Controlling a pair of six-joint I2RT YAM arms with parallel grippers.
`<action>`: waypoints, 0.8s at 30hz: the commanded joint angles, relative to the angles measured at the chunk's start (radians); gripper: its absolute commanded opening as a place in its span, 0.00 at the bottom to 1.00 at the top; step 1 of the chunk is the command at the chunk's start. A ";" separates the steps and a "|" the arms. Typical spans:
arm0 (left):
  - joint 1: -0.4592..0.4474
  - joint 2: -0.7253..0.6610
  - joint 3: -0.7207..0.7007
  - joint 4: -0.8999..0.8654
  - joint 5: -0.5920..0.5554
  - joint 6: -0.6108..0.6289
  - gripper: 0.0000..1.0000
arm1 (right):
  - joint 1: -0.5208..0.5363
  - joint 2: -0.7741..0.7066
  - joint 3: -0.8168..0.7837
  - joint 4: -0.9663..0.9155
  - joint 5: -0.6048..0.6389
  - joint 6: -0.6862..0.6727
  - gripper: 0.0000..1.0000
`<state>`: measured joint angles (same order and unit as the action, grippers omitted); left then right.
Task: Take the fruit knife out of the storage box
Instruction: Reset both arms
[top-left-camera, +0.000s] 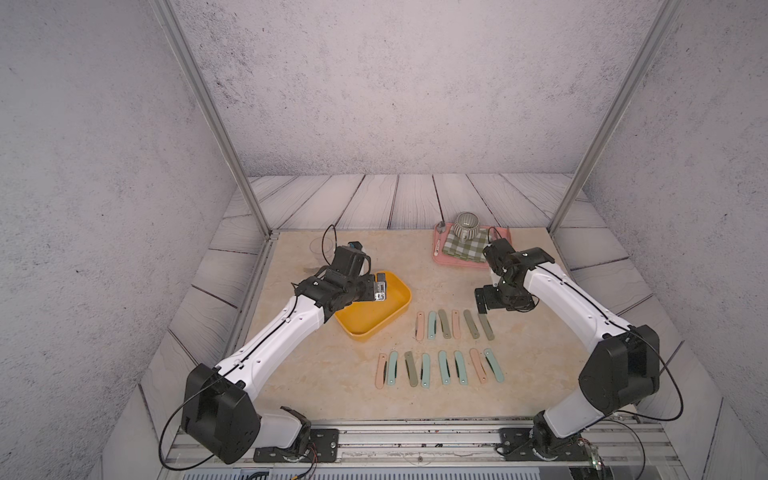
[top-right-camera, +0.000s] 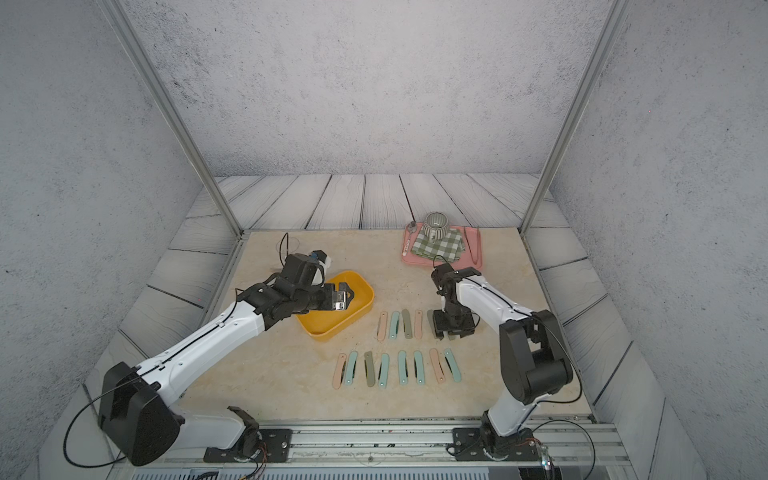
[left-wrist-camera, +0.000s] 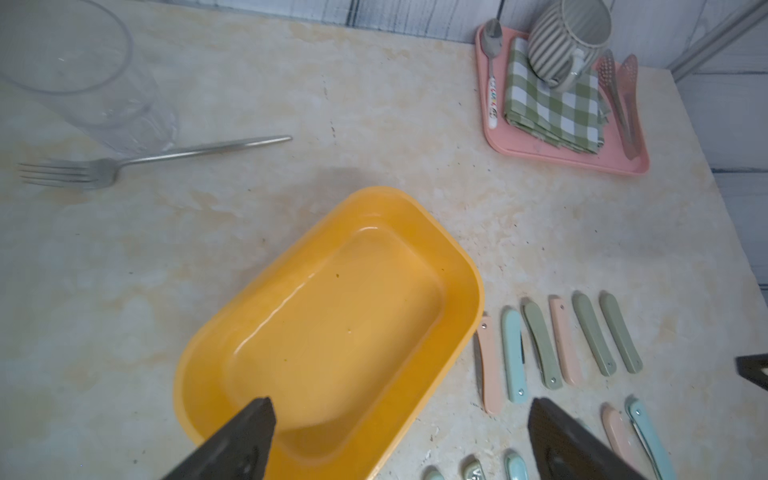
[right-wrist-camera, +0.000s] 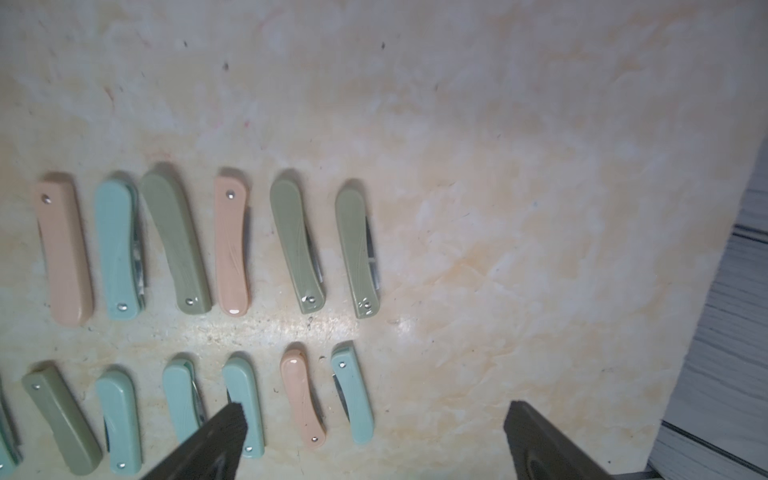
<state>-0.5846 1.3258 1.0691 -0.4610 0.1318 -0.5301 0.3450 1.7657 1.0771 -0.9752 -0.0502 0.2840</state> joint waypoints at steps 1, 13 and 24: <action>0.006 0.013 0.030 0.006 0.006 0.015 0.99 | -0.003 -0.004 -0.002 -0.017 0.031 0.016 0.34; 0.015 0.029 0.069 -0.027 -0.045 0.049 1.00 | -0.003 -0.151 0.117 -0.116 0.102 0.045 0.55; 0.125 0.052 0.131 -0.071 -0.205 0.123 0.99 | -0.003 -0.166 0.414 -0.258 0.325 0.033 0.99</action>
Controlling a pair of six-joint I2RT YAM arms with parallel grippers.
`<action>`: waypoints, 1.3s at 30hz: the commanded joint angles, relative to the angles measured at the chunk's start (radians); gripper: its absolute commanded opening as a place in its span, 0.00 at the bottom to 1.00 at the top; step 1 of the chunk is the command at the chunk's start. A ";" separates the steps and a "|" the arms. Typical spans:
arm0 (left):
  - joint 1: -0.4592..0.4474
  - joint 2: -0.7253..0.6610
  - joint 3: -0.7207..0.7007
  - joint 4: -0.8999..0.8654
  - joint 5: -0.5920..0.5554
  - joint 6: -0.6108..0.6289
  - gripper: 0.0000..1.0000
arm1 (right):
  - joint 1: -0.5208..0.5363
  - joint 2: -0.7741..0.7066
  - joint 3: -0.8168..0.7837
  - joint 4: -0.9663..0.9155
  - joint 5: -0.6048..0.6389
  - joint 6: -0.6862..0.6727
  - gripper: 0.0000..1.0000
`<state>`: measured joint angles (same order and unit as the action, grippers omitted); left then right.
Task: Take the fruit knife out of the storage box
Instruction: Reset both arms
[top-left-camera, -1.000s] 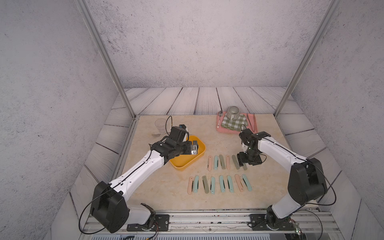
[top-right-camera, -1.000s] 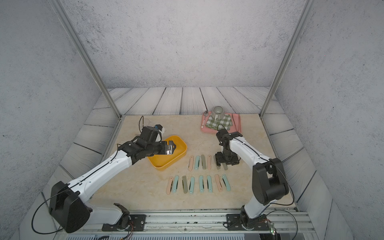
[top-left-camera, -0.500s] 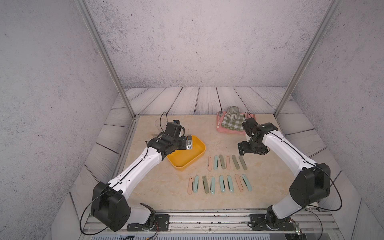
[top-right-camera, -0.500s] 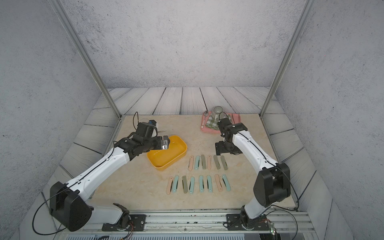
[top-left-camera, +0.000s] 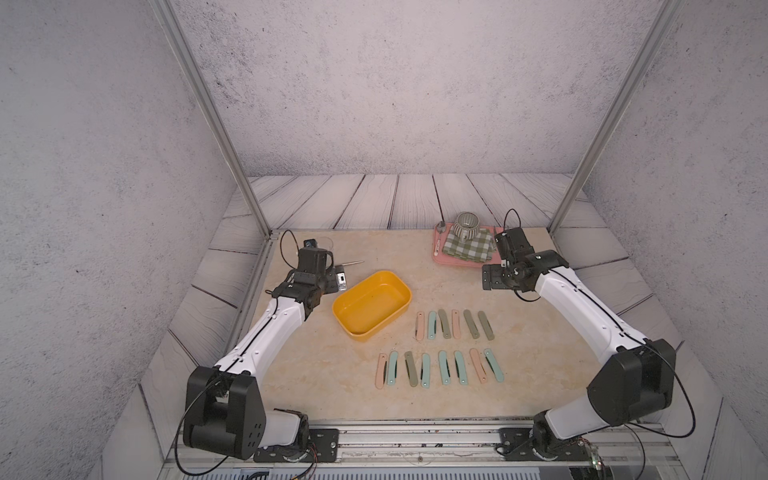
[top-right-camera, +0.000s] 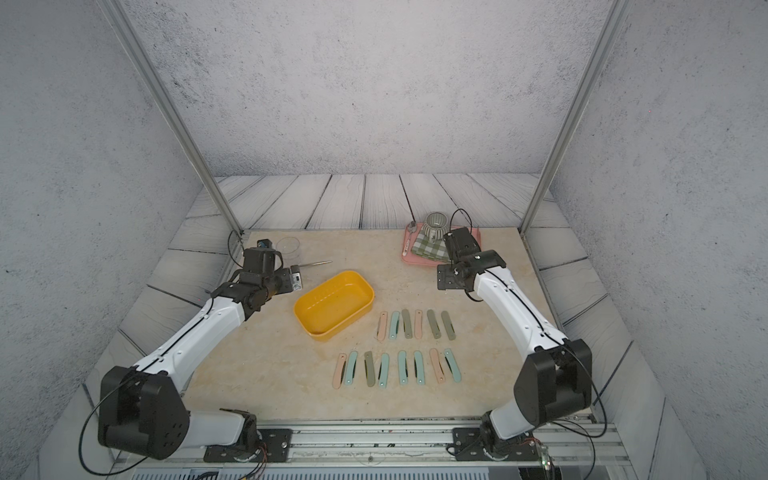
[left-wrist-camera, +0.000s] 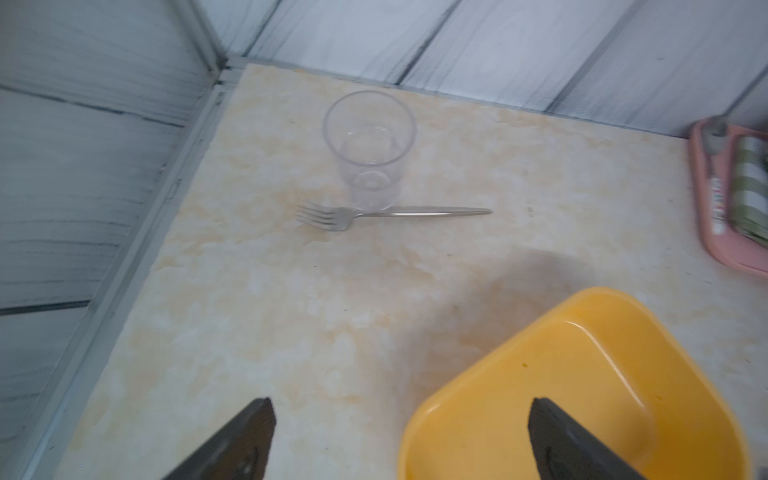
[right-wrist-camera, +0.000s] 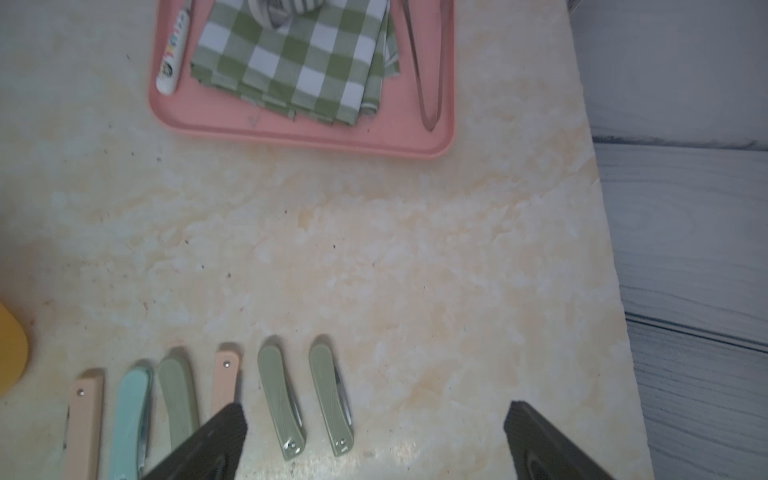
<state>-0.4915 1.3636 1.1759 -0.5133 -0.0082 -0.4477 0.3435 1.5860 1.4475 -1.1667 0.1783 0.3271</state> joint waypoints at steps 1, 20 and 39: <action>0.042 0.012 0.024 -0.010 -0.080 0.055 0.99 | -0.004 0.009 0.052 -0.050 0.098 -0.010 0.99; 0.440 -0.029 -0.362 0.531 -0.225 0.264 0.99 | -0.099 -0.150 -0.285 0.755 0.157 -0.049 0.99; 0.507 0.147 -0.727 1.269 -0.150 0.361 0.99 | -0.351 -0.173 -0.667 1.213 0.153 -0.179 0.99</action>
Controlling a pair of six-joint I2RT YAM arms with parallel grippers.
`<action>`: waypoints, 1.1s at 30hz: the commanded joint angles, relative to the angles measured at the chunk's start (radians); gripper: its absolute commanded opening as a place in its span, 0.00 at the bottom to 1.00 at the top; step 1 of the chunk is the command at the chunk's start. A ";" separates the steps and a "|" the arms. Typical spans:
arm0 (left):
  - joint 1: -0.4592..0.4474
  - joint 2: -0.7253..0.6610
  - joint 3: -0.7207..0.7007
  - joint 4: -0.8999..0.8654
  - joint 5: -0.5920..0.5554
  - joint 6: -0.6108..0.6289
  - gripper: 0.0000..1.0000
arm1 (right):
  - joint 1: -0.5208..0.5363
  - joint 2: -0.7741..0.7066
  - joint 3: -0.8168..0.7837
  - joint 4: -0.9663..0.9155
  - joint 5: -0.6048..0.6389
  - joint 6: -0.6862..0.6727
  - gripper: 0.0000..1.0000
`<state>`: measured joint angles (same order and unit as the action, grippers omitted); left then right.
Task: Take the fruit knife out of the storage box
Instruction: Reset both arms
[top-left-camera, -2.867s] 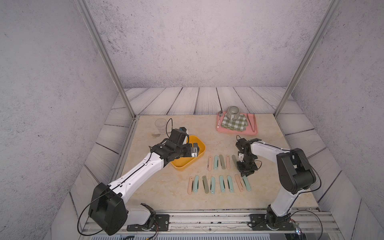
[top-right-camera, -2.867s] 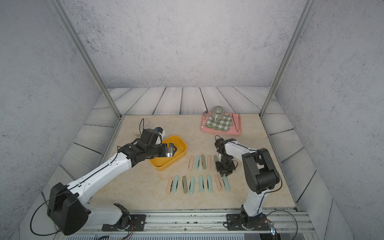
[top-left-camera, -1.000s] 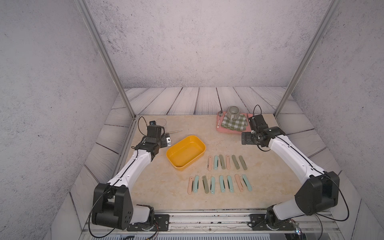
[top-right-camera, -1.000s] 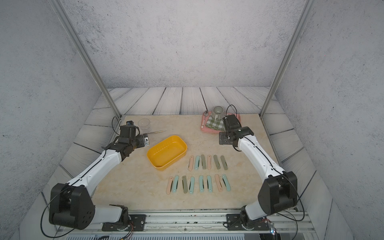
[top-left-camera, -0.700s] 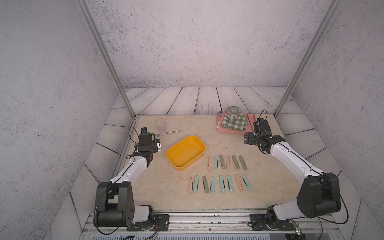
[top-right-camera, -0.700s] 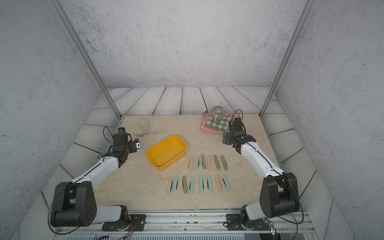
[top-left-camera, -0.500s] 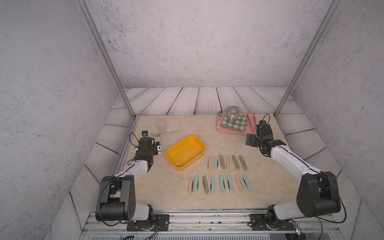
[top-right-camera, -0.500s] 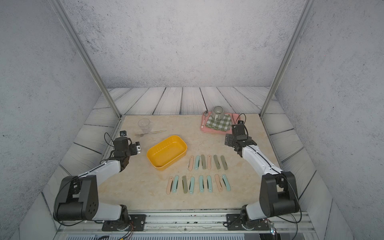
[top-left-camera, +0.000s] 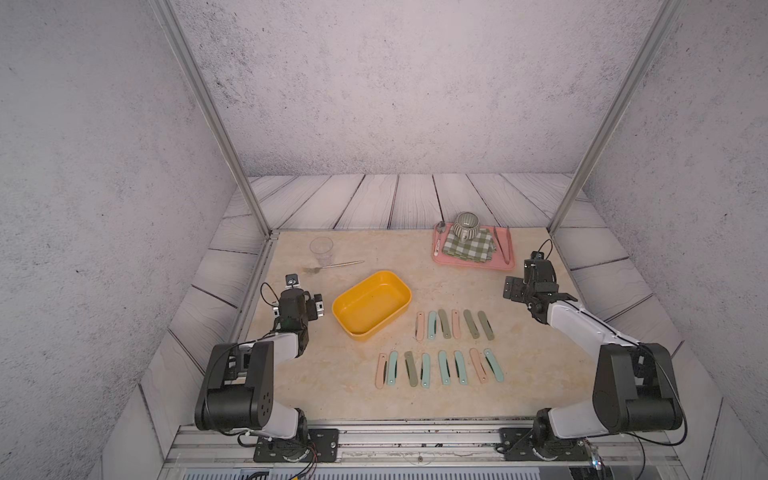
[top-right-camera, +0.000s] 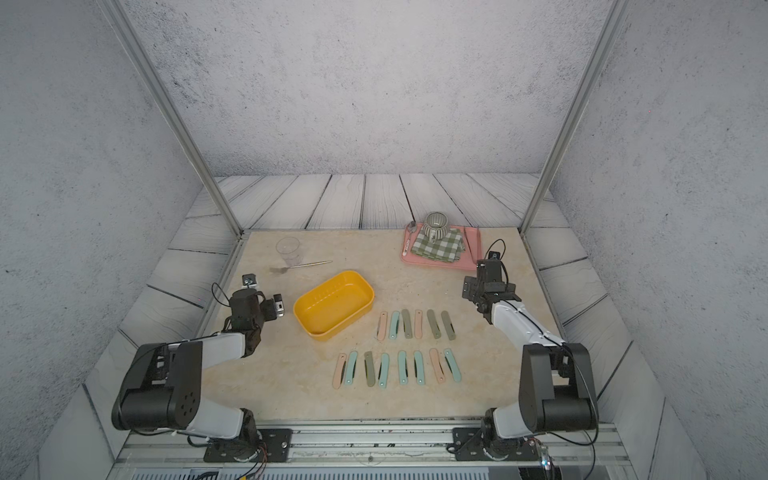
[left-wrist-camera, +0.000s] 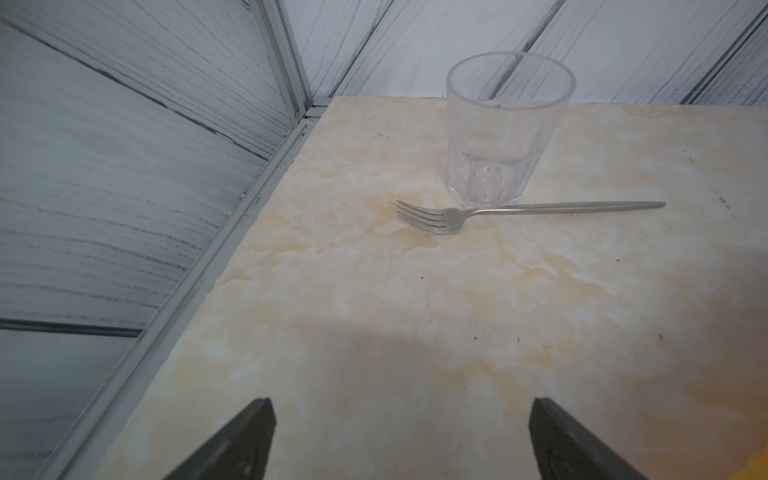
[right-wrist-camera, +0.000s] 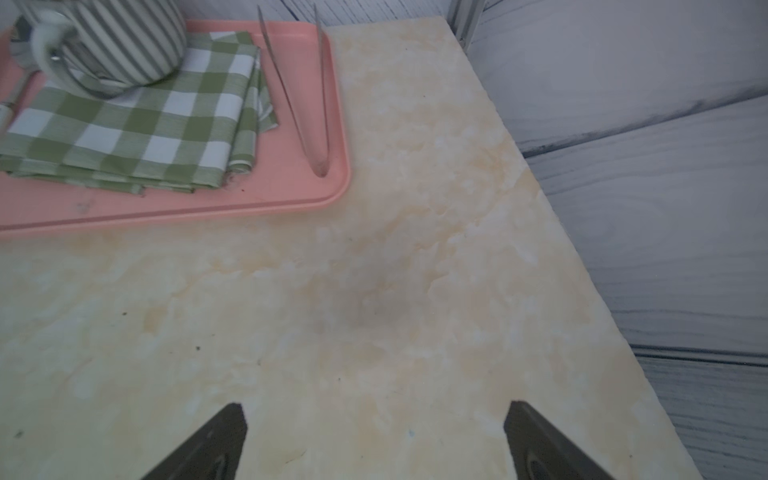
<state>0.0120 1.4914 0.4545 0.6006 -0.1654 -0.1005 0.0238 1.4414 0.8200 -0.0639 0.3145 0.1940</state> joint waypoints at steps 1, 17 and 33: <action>0.001 0.028 -0.002 0.153 0.019 0.025 0.99 | -0.047 -0.027 -0.067 0.146 0.014 -0.052 0.99; -0.009 0.038 0.003 0.155 0.032 0.047 0.99 | -0.083 0.013 -0.318 0.642 -0.223 -0.047 0.99; -0.009 0.038 0.004 0.154 0.032 0.048 0.99 | -0.031 0.085 -0.369 0.792 -0.225 -0.113 0.99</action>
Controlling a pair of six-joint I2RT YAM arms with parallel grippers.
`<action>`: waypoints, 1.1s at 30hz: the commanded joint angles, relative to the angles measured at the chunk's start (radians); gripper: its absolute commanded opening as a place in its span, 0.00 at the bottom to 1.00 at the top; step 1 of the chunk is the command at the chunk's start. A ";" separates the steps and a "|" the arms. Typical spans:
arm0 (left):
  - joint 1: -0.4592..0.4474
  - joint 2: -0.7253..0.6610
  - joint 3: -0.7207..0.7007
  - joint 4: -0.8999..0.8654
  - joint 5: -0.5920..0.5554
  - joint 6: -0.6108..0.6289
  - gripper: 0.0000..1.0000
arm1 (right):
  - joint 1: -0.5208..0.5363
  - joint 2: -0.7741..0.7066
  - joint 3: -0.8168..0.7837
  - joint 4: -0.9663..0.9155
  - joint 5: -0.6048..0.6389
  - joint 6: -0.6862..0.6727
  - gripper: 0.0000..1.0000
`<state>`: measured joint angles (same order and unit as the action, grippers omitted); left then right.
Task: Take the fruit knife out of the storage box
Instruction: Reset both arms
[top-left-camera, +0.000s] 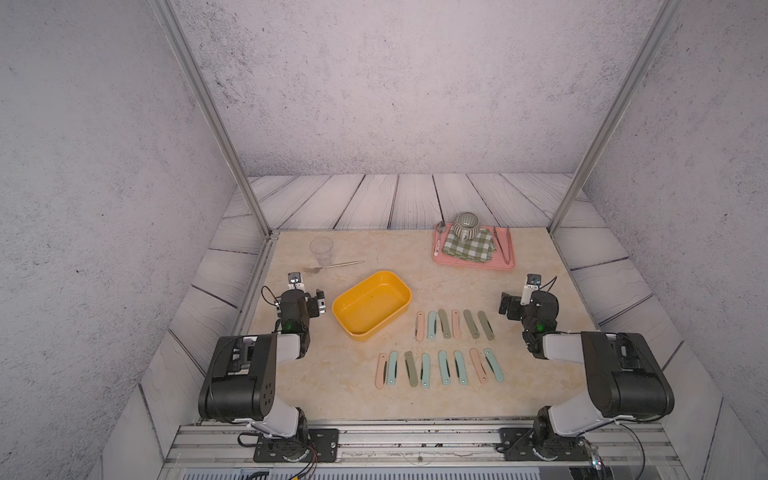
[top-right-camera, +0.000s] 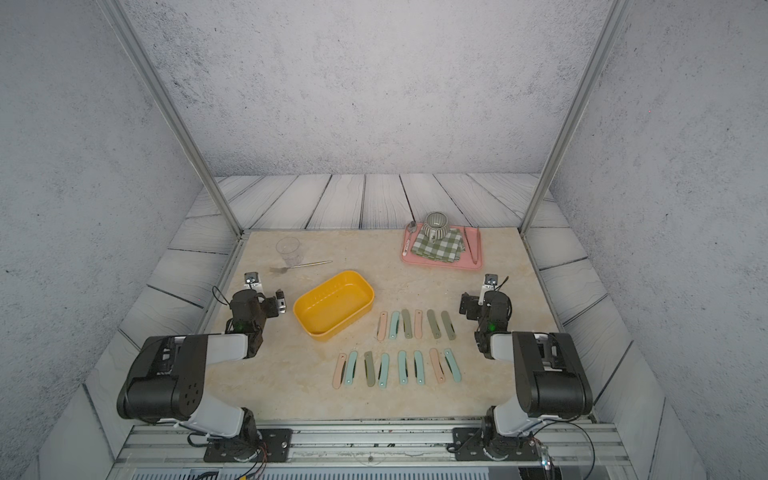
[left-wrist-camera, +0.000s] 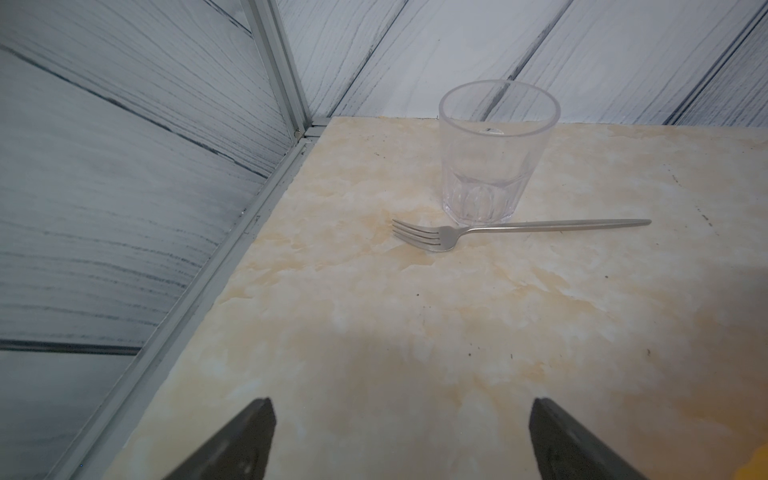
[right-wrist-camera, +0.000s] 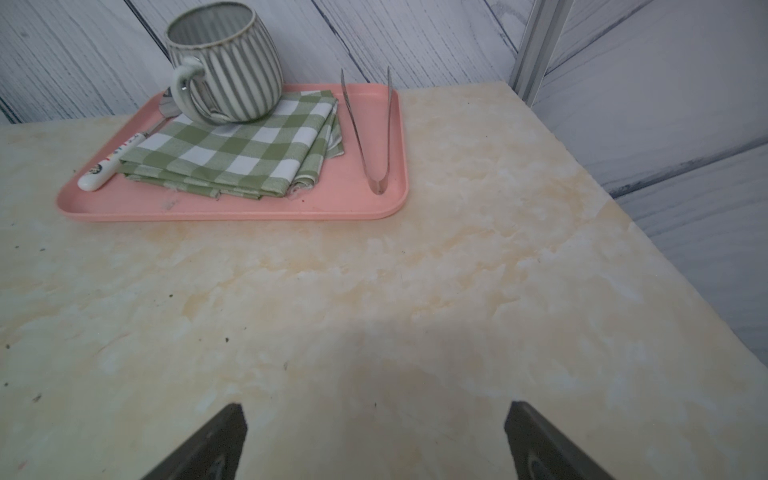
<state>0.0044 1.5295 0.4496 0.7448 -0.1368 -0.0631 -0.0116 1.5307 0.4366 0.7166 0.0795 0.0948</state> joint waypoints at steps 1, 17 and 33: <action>-0.001 0.000 0.008 0.010 0.004 0.010 0.99 | 0.006 -0.003 0.013 0.019 0.009 -0.015 0.99; -0.002 0.000 0.009 0.009 0.004 0.010 0.99 | 0.007 -0.001 0.019 0.005 0.005 -0.023 0.99; -0.002 0.000 0.009 0.008 0.004 0.010 0.99 | 0.019 0.003 0.034 -0.015 -0.015 -0.047 0.99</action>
<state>0.0044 1.5295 0.4496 0.7448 -0.1368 -0.0597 0.0017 1.5314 0.4648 0.7078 0.0769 0.0551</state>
